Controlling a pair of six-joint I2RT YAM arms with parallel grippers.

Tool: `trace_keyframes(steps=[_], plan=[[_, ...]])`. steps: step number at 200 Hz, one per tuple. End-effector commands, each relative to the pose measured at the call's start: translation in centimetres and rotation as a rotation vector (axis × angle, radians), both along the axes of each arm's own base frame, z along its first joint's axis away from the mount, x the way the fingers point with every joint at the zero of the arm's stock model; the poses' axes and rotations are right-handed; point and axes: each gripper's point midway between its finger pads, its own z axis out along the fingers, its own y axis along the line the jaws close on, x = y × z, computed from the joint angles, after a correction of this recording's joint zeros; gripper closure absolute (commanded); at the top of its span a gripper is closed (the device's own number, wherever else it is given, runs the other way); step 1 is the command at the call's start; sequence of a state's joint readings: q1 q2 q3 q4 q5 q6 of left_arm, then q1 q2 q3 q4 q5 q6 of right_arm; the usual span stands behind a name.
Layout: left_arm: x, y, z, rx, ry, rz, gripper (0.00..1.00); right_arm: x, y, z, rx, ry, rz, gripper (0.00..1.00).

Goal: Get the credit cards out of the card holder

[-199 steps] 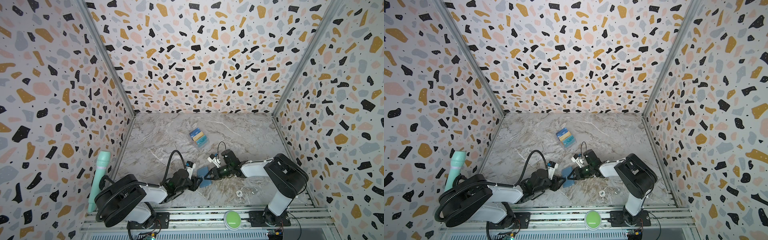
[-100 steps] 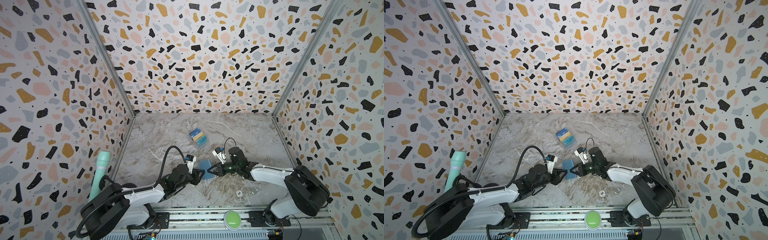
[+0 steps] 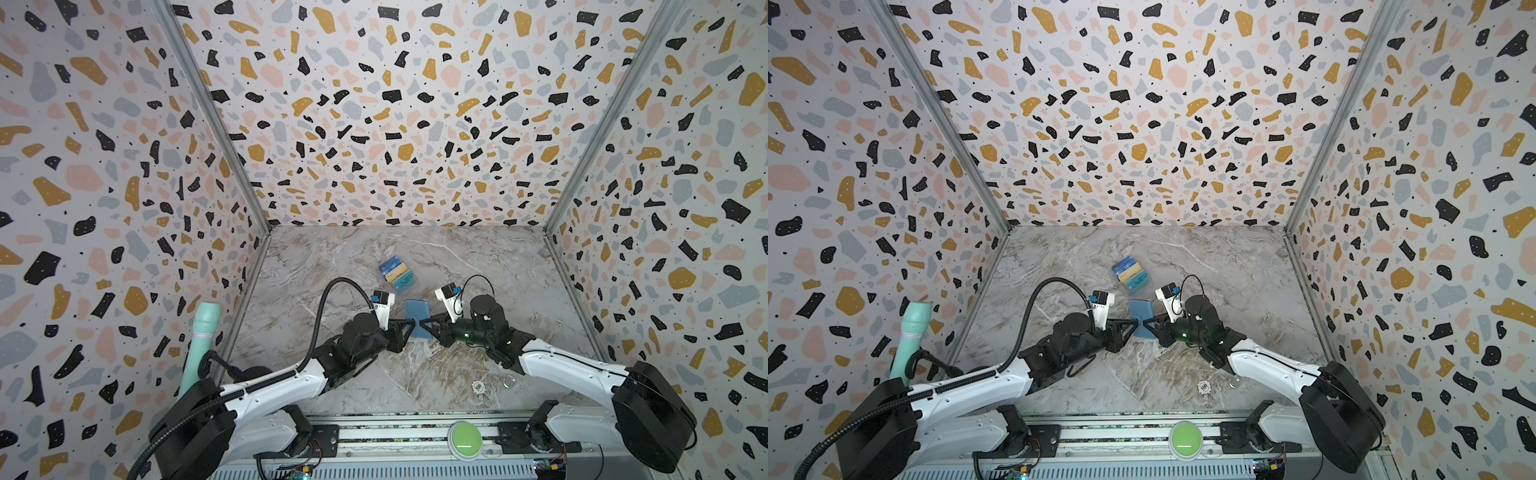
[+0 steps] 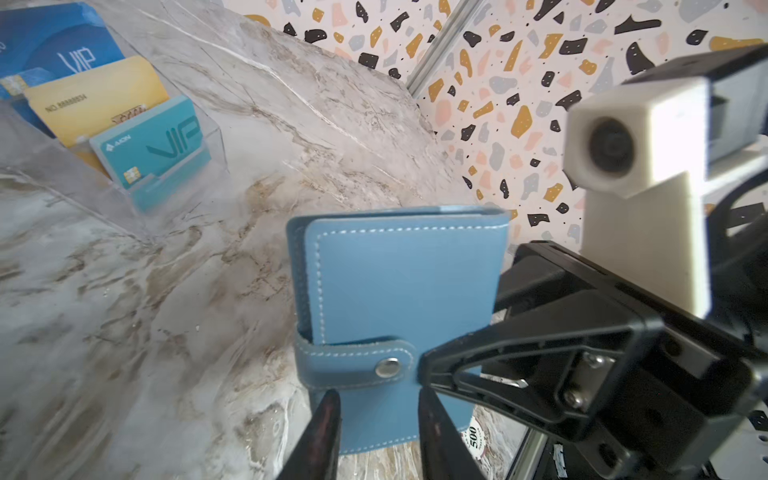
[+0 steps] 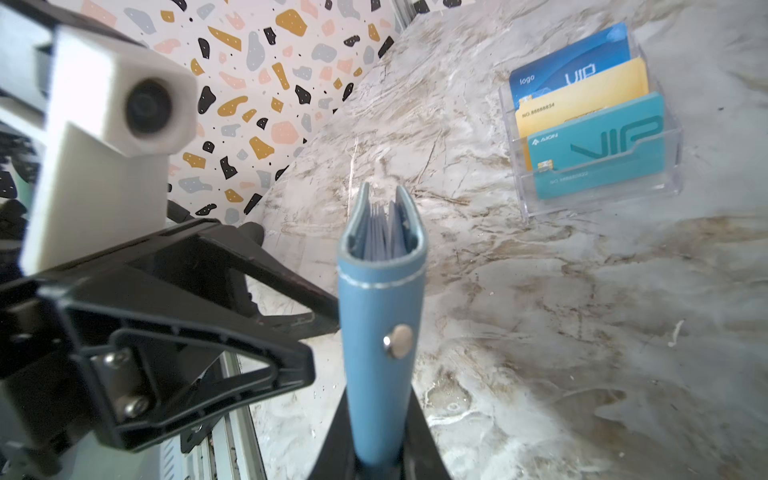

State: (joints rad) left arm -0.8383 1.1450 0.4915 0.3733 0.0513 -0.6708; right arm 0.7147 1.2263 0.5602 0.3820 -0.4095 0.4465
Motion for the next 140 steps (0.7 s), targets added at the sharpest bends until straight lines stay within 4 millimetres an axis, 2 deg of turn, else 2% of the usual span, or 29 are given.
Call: trace_keyframes(steps=[1,70,140], plan=[[0.8,0.1,1.1,-0.005,-0.02,0.037,0.65,0.5,-0.1,2.2,0.035,-0.093,-0.032,1.0],[1.5,-2.1,3.3,-0.031,-0.037,-0.016,0.58,-0.5,0.5,2.5,0.016,-0.153,-0.004,1.0],[1.9,-2.4,2.2,-0.005,0.004,-0.002,0.64,-1.6,0.1,4.4,0.085,-0.219,0.01,1.0]])
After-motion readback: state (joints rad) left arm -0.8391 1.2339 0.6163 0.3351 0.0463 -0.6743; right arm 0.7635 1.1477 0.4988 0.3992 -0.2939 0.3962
